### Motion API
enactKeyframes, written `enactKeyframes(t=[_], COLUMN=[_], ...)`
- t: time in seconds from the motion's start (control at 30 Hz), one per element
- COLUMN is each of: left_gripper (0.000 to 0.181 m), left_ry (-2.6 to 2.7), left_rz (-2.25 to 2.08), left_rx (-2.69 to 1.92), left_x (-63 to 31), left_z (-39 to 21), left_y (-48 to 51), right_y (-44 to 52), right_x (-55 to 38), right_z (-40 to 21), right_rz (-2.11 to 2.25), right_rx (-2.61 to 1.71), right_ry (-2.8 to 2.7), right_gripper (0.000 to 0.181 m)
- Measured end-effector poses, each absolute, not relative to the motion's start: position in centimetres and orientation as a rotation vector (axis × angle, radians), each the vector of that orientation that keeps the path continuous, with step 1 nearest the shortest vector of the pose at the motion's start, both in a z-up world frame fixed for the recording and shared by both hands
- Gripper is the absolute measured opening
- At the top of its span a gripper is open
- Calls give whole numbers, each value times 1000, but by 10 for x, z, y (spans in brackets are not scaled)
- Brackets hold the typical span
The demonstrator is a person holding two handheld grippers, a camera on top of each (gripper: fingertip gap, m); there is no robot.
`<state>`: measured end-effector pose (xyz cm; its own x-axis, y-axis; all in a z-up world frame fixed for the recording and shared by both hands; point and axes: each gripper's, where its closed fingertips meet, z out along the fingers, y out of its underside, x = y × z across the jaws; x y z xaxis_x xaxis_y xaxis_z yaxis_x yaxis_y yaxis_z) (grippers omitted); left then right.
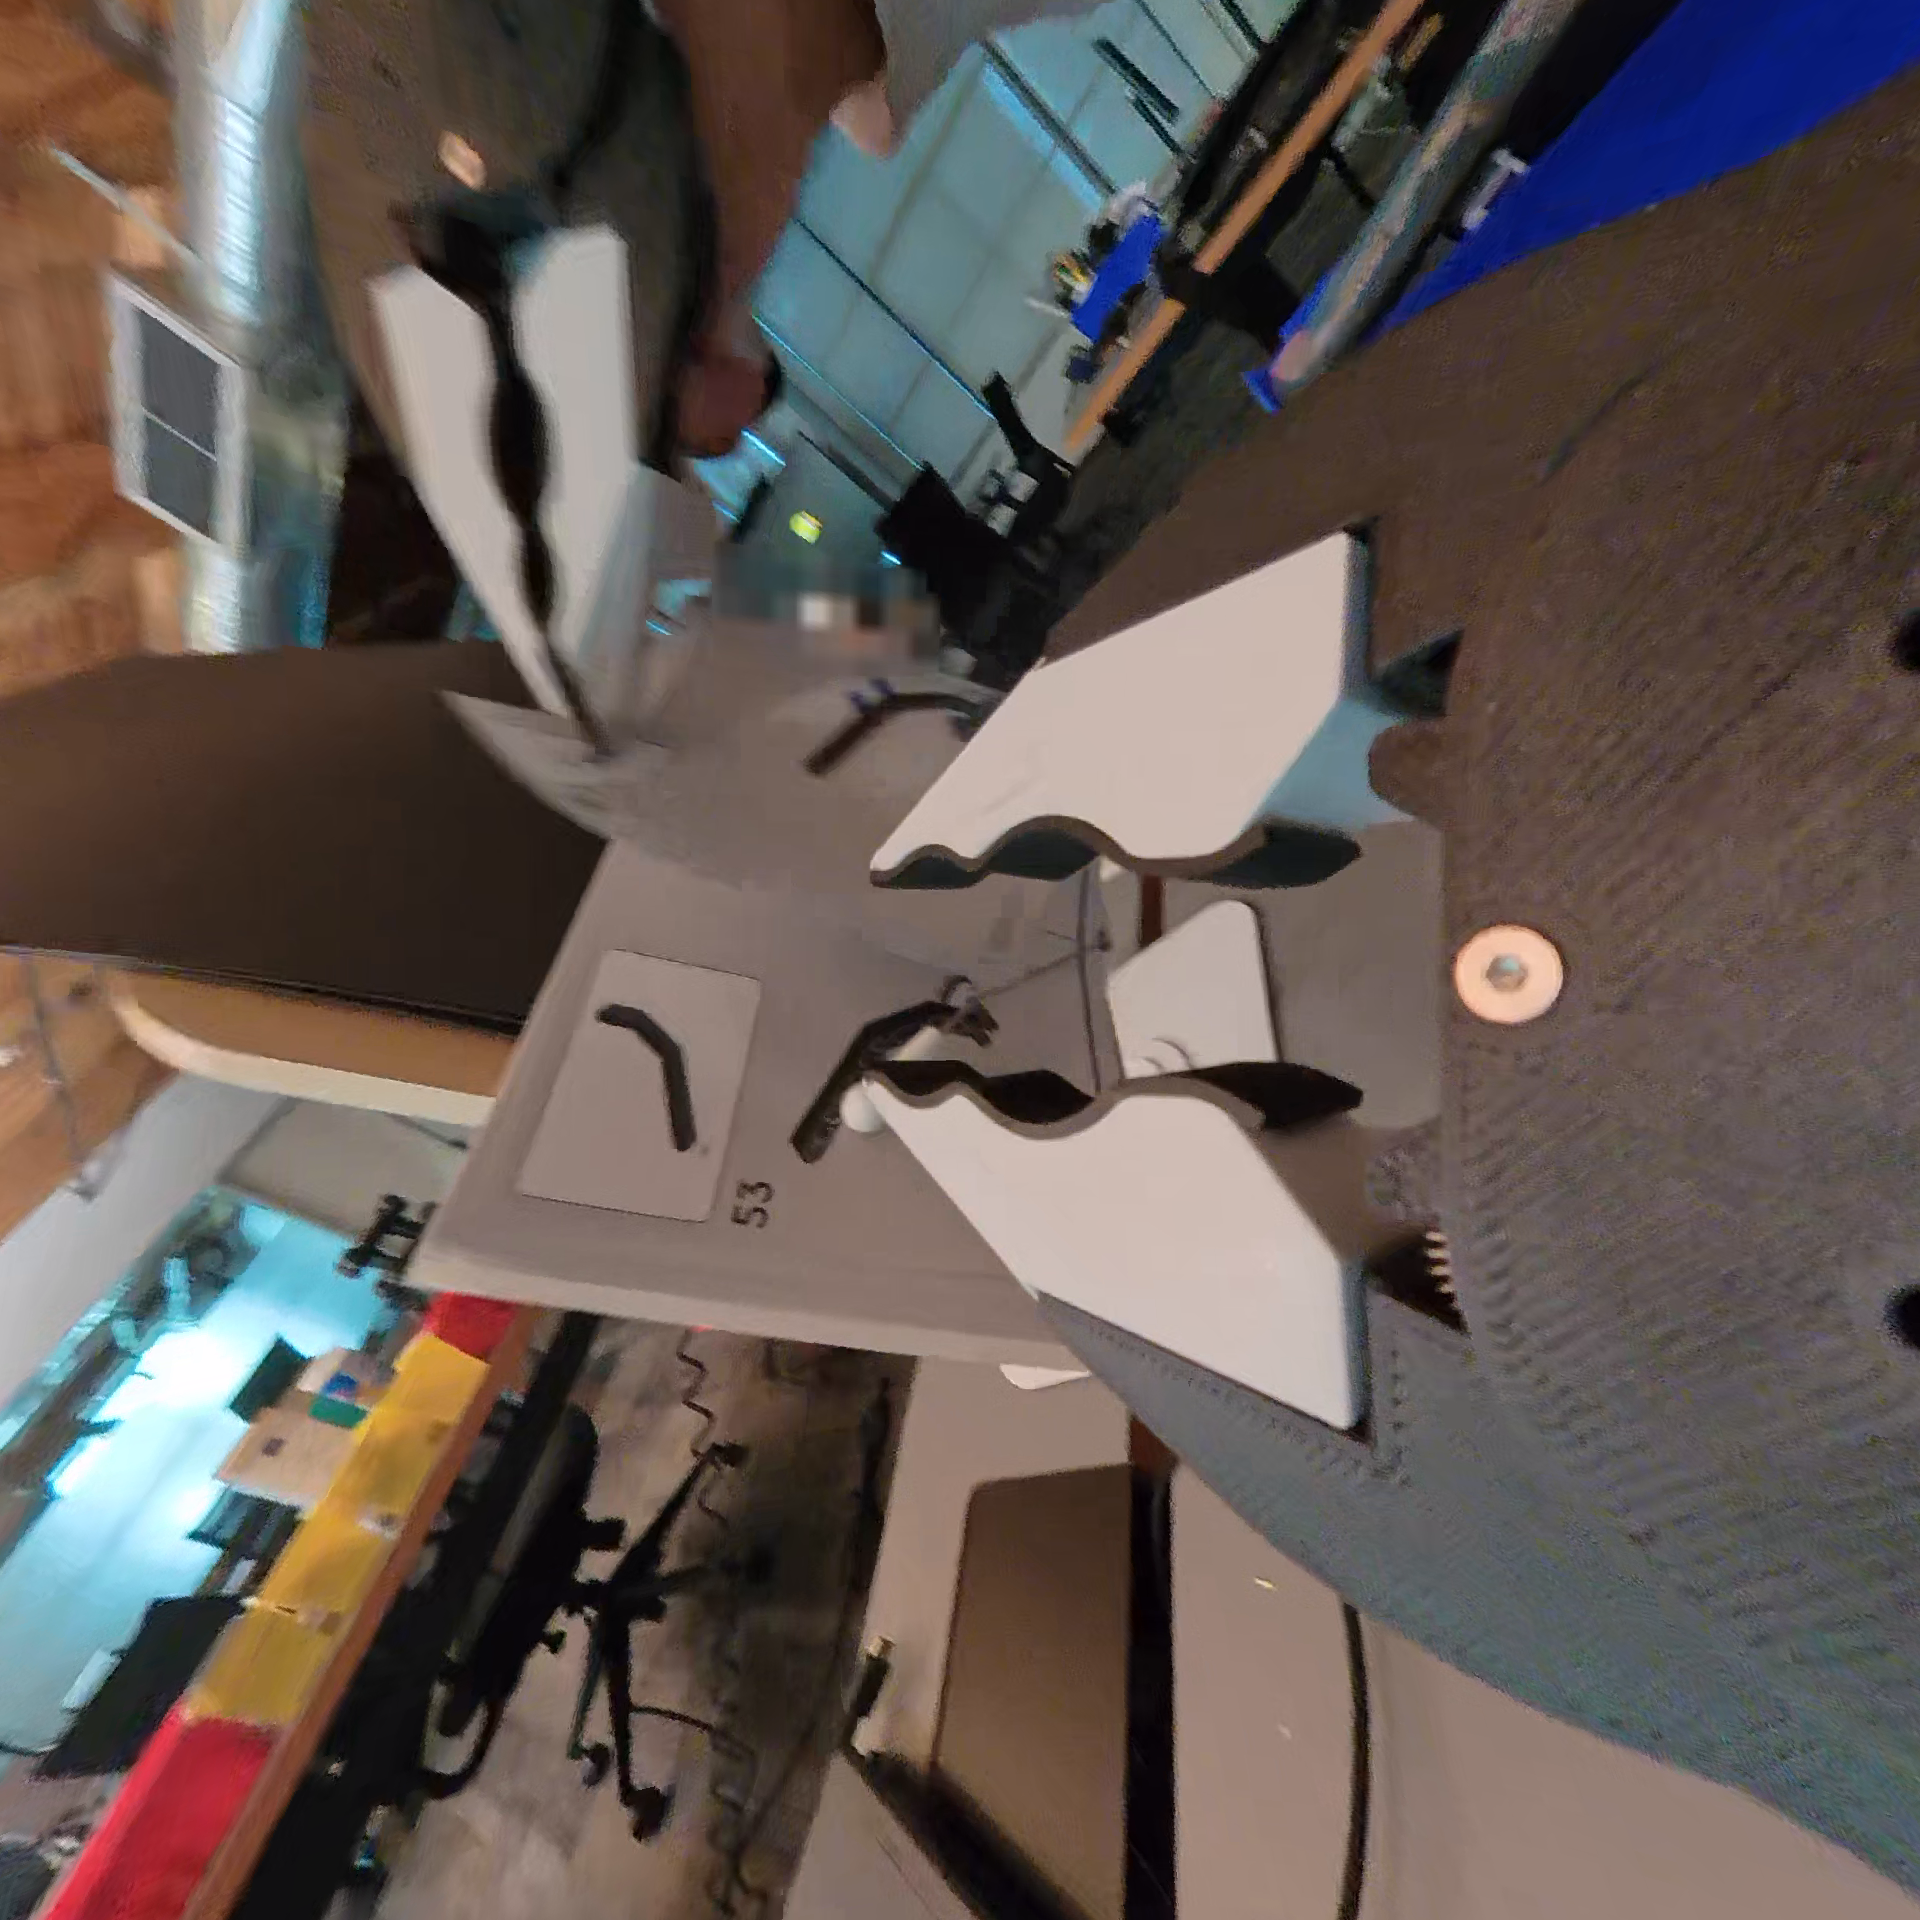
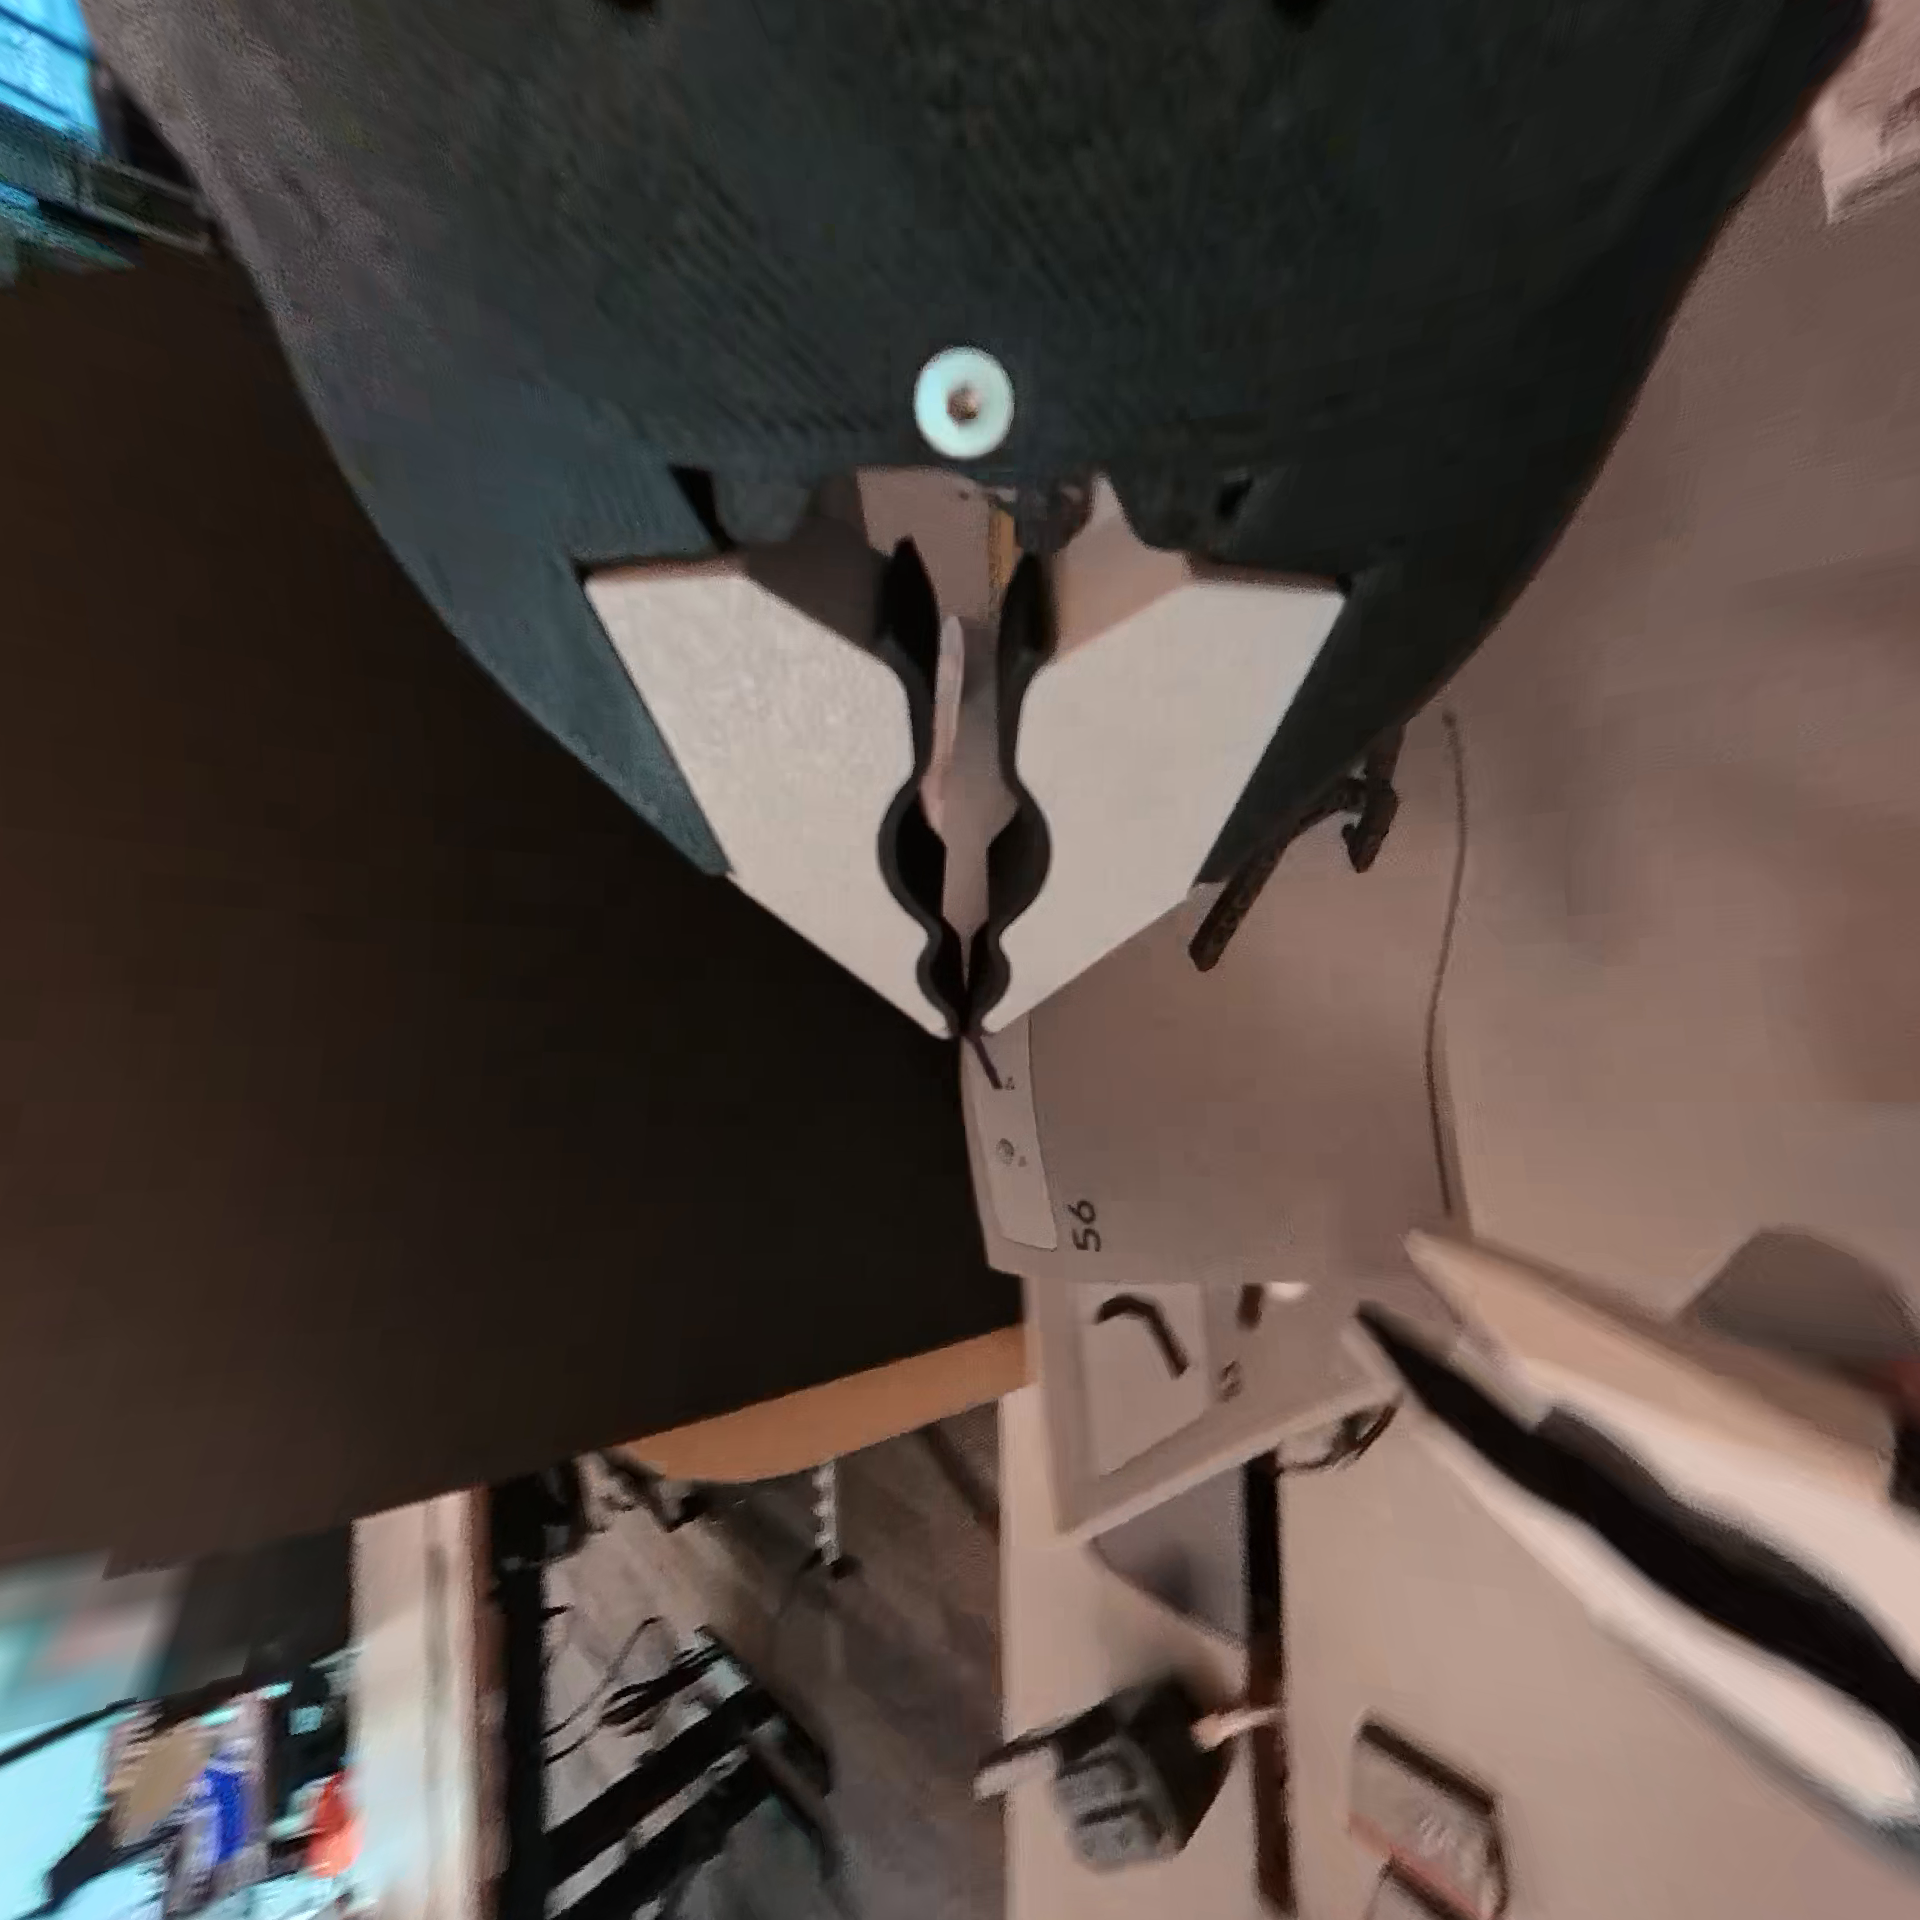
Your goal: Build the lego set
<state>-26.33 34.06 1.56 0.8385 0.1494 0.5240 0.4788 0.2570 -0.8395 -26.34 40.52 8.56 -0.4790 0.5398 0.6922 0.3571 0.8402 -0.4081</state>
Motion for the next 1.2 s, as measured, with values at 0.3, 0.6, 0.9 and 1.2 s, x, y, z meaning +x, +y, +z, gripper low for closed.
enactKeyframes(t=[0.3, 0.6, 0.9, 1.2], left_gripper=[2, 1, 1, 0], left_ry=[-603, -610, -621, -635], left_rz=[-315, -310, -345, -368], left_rx=[-1407, -1392, -1380, -1364], left_x=[-262, -264, -265, -266], left_z=[-7, -9, -9, -8], left_y=[359, 359, 360, 361], right_y=[422, 410, 385, 362], right_x=[-257, -259, -261, -216], right_z=[99, 92, 91, 66], right_rz=[241, 244, 206, 235], right_rx=[-703, -709, -475, -295], right_ry=[-1745, -1618, -1601, -1737], right_gripper=[0, 10, 46, 2])
